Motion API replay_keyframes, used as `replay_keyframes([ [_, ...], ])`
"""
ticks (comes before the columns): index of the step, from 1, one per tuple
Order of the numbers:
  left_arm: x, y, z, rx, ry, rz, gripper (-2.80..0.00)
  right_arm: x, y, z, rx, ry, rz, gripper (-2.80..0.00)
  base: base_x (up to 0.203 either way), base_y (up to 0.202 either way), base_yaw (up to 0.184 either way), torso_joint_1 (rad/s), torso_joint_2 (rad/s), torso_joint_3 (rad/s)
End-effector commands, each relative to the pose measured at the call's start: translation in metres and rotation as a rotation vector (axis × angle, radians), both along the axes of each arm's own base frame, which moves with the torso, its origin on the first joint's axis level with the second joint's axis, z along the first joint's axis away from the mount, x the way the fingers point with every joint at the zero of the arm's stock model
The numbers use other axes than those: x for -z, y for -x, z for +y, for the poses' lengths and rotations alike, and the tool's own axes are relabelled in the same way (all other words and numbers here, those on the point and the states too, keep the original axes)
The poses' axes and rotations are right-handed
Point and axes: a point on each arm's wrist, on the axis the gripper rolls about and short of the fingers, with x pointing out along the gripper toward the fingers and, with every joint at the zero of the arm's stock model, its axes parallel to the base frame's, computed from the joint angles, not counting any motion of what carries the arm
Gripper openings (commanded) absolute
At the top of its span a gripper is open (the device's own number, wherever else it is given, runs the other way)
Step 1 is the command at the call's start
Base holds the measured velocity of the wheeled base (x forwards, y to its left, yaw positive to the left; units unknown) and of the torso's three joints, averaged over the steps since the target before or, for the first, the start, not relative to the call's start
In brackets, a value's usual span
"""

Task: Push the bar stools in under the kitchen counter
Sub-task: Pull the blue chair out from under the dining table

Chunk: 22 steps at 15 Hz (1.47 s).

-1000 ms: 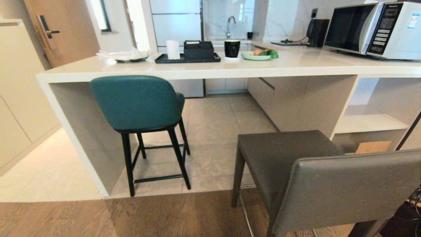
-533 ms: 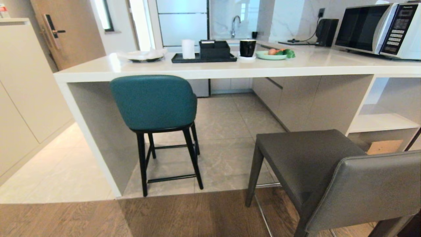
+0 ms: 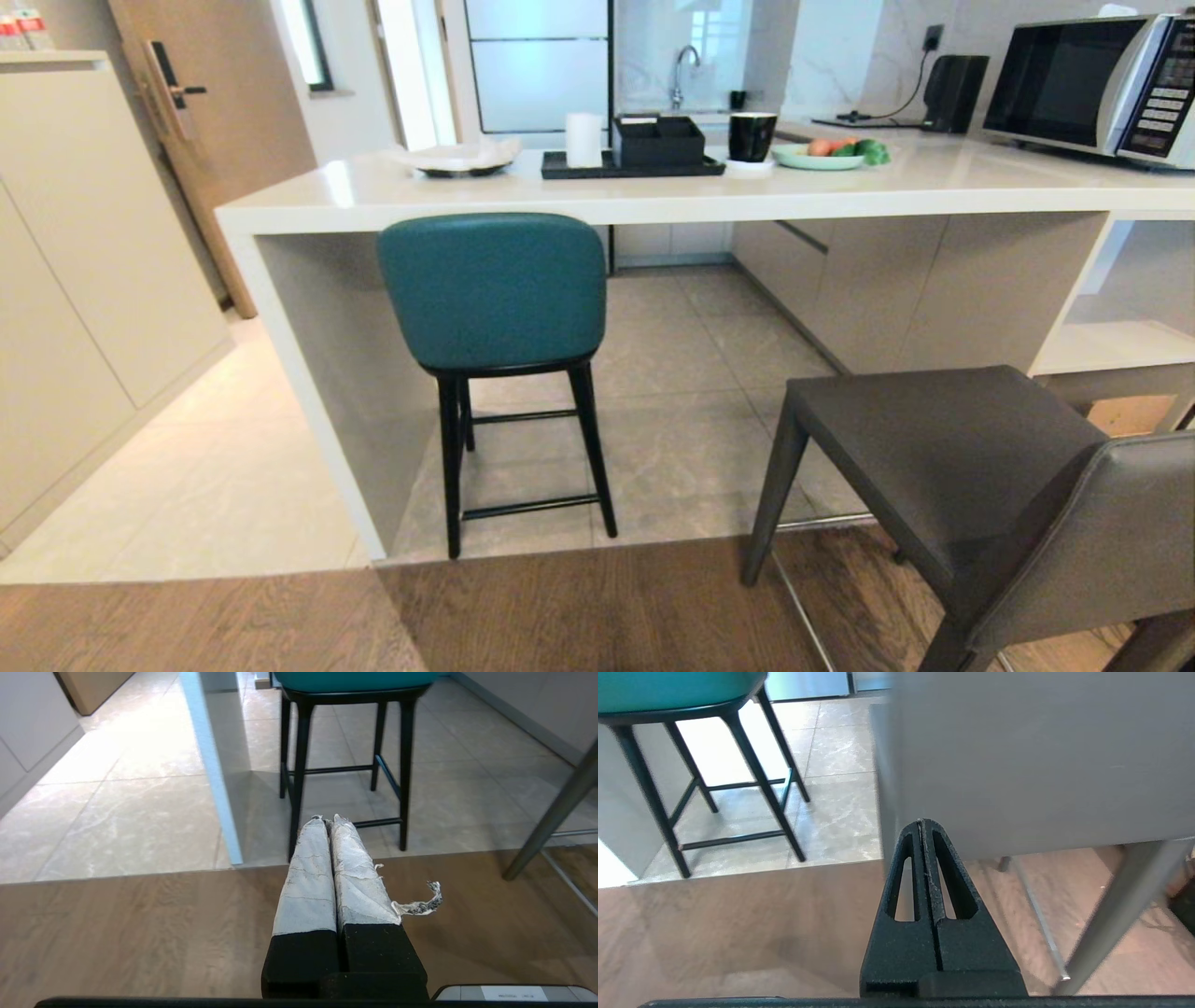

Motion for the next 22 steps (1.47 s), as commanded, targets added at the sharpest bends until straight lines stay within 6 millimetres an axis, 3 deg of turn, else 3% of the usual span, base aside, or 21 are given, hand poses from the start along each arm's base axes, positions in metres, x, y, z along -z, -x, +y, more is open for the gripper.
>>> replay_keyframes([
  [1,0.0000,0.0000,0.0000,-0.001,0.000,0.000,-2.80,0.0002,0.0000,0.0000,0.001,0.000,0.001,-2.80,0.000,0.194,-0.005,0.004,0.01,0.007],
  [12,0.0000,-0.0001,-0.0001,-0.001,0.003,-0.002,-2.80,0.0003,-0.0001,0.0000,-0.001,-0.001,0.001,-2.80,0.000,0.191,-0.002,0.004,0.00,0.002],
  [19,0.0001,-0.0002,0.0000,-0.002,0.004,-0.001,-2.80,-0.0001,0.0000,0.0000,0.001,-0.001,0.000,-2.80,0.000,0.013,0.000,-0.001,0.00,0.000],
  [22,0.0001,-0.0002,0.0000,-0.002,0.004,-0.001,-2.80,0.0001,0.0000,0.0000,0.002,-0.003,0.001,-2.80,0.164,0.000,-0.002,0.006,0.01,0.003],
])
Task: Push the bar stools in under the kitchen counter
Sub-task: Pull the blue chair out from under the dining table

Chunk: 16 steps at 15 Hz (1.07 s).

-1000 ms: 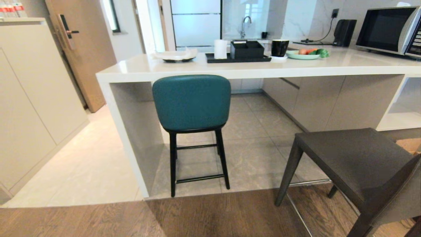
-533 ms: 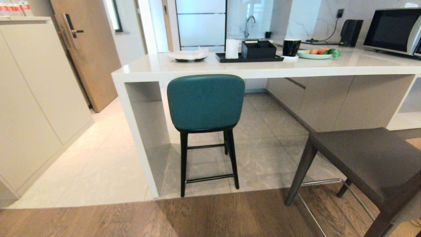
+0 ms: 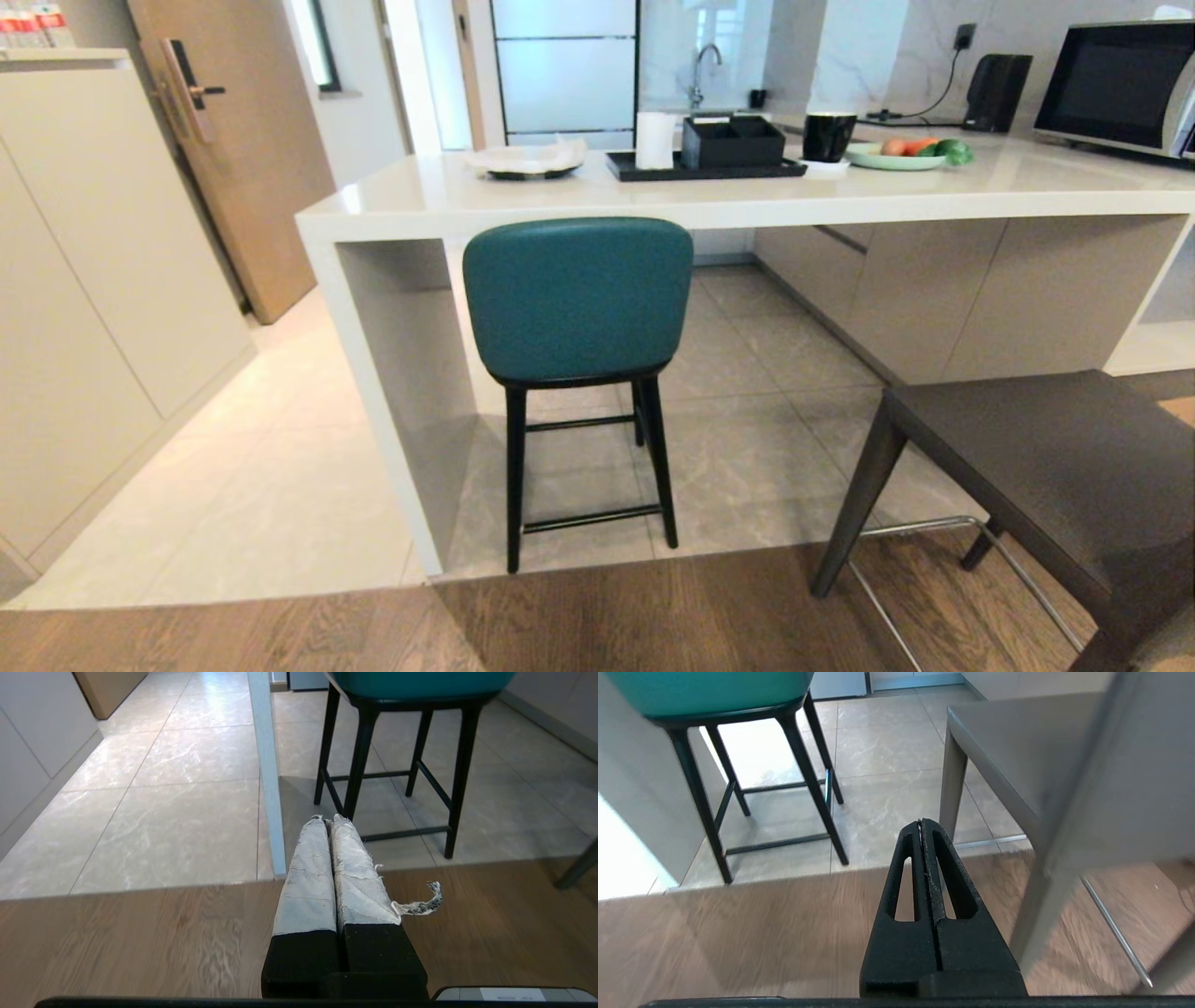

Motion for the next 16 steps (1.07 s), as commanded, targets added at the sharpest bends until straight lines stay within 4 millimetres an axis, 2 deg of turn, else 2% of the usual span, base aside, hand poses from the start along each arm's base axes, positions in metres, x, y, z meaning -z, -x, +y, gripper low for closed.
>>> replay_keyframes([
  [1,0.0000,0.0000,0.0000,0.000,-0.001,0.001,-2.80,0.0003,-0.0001,0.0000,0.000,0.000,0.001,-2.80,0.199,0.000,0.003,0.005,0.00,0.005],
  [16,0.0000,0.0000,0.0000,0.003,-0.001,0.001,-2.80,0.0001,-0.0001,0.0000,0.000,-0.002,0.000,-2.80,0.193,0.000,0.001,0.003,0.00,0.002],
])
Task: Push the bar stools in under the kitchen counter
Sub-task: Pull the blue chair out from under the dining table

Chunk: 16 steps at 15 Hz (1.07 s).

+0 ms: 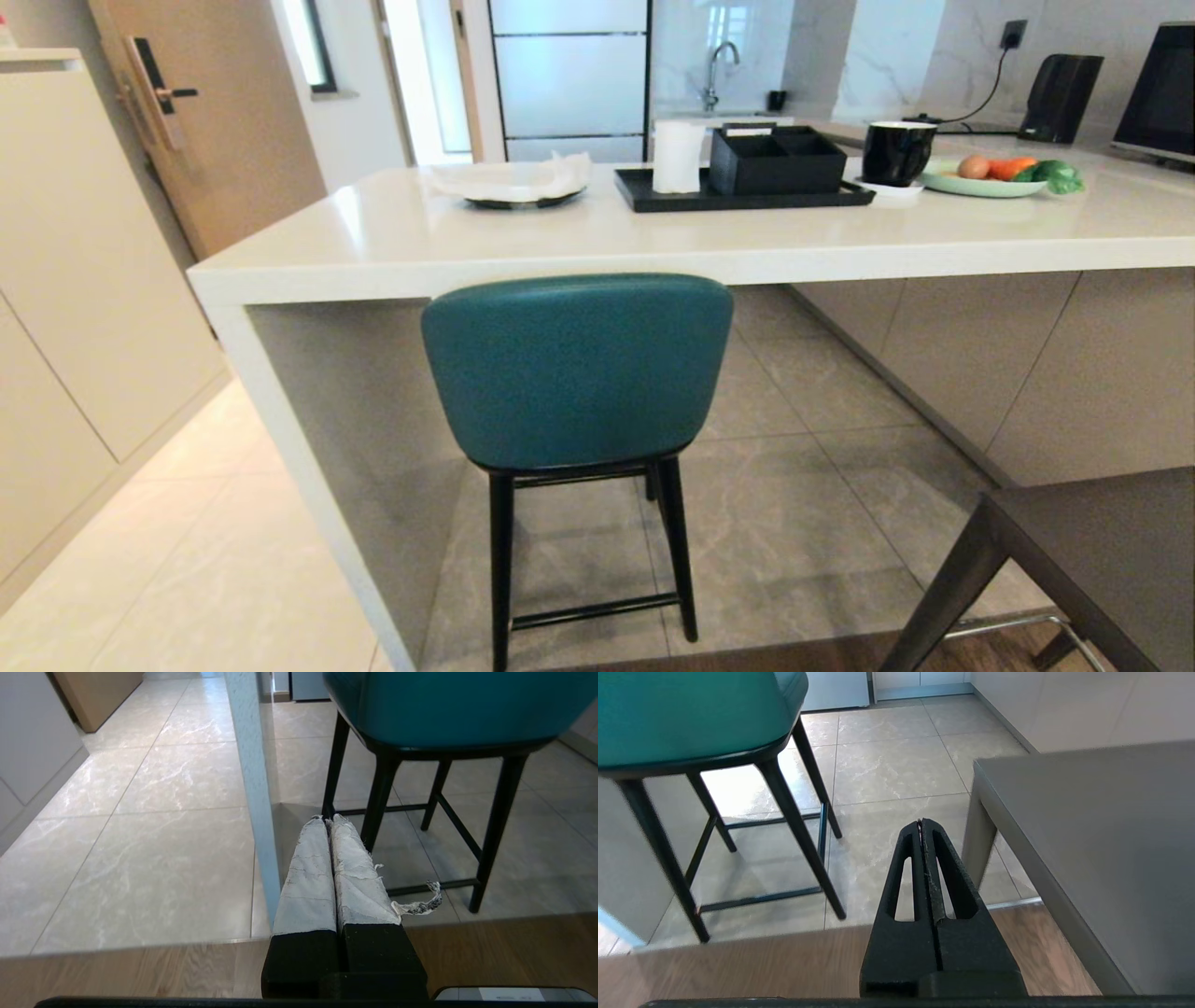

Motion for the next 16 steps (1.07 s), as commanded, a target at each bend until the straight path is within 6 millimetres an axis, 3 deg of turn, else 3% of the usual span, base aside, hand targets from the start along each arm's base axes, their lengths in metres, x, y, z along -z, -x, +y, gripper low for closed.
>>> replay_keyframes([
  [1,-0.0004,0.0001,0.0000,0.000,-0.001,-0.001,-2.80,0.0000,0.0000,0.0000,0.000,0.000,0.000,-2.80,0.195,0.000,0.001,0.002,0.00,0.002],
  [8,0.0000,0.0000,0.0000,-0.002,-0.001,0.001,-2.80,0.0000,0.0000,0.0000,0.000,0.000,0.000,-2.80,0.189,0.000,0.001,0.003,0.00,0.002],
  [16,0.0000,0.0000,0.0000,-0.002,0.002,0.001,-2.80,-0.0001,0.0000,0.0000,0.001,0.000,-0.001,-2.80,0.010,0.000,0.000,0.002,0.00,0.000],
])
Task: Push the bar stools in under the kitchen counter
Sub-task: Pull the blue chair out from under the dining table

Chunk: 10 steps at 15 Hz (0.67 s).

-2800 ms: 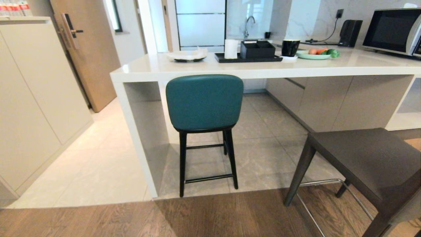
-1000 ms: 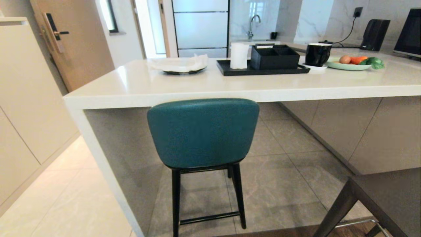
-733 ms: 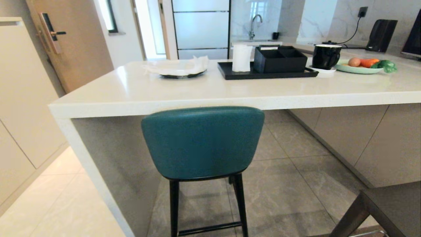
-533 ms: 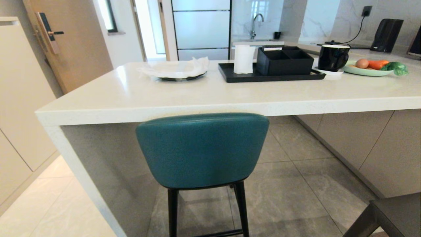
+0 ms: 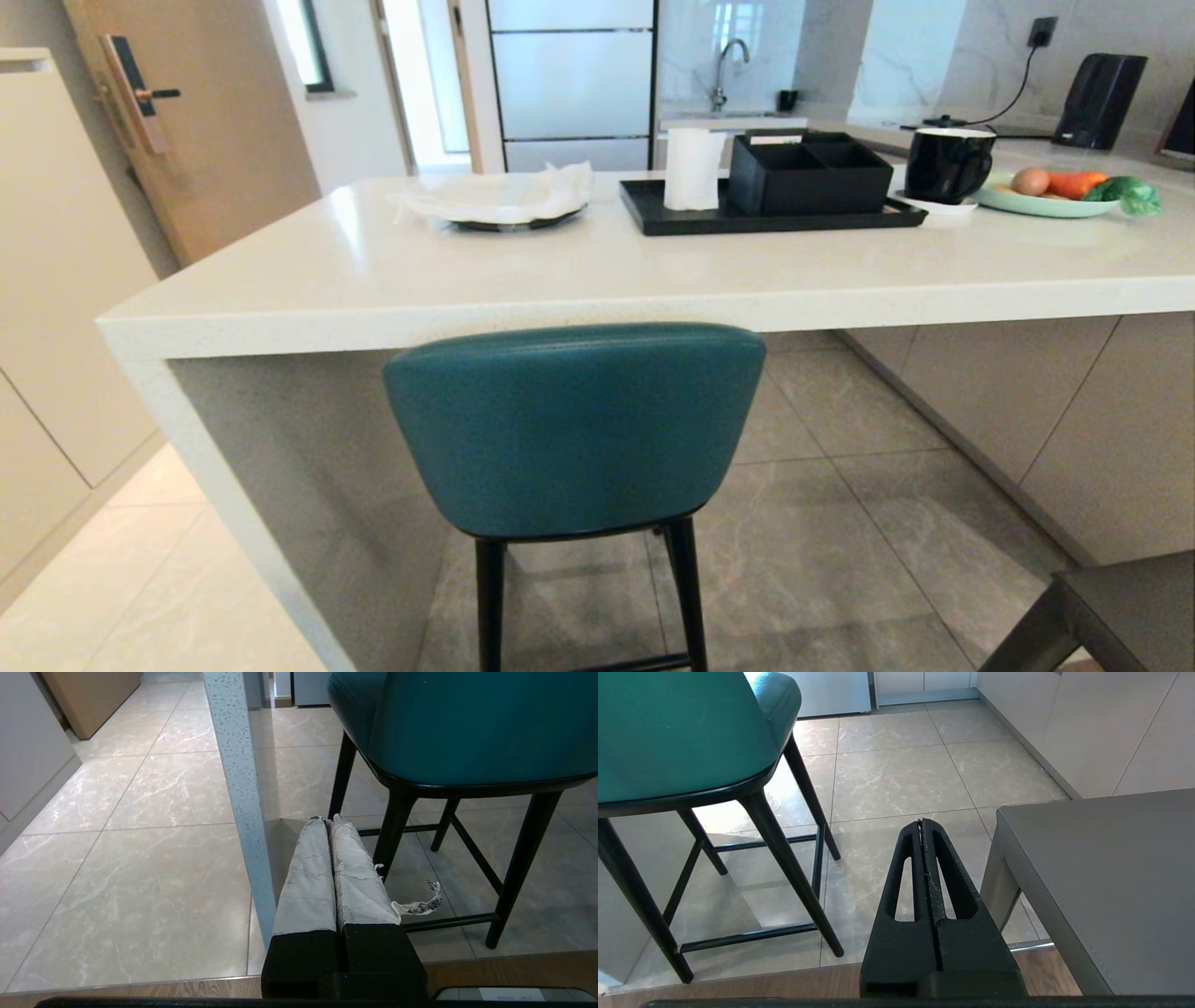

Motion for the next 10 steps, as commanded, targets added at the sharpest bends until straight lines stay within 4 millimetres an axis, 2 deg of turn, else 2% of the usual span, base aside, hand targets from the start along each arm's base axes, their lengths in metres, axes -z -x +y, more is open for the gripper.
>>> replay_keyframes([
  [1,0.0000,0.0000,0.0000,0.000,0.001,0.001,-2.80,-0.0001,0.0000,0.0000,0.001,0.000,-0.001,-2.80,0.000,0.000,0.000,0.000,0.00,0.000],
  [10,-0.0002,0.0000,0.0002,-0.009,0.004,-0.001,-2.80,0.0001,0.0000,0.0000,0.001,0.002,0.001,-2.80,0.000,0.000,0.000,0.000,0.00,0.000],
])
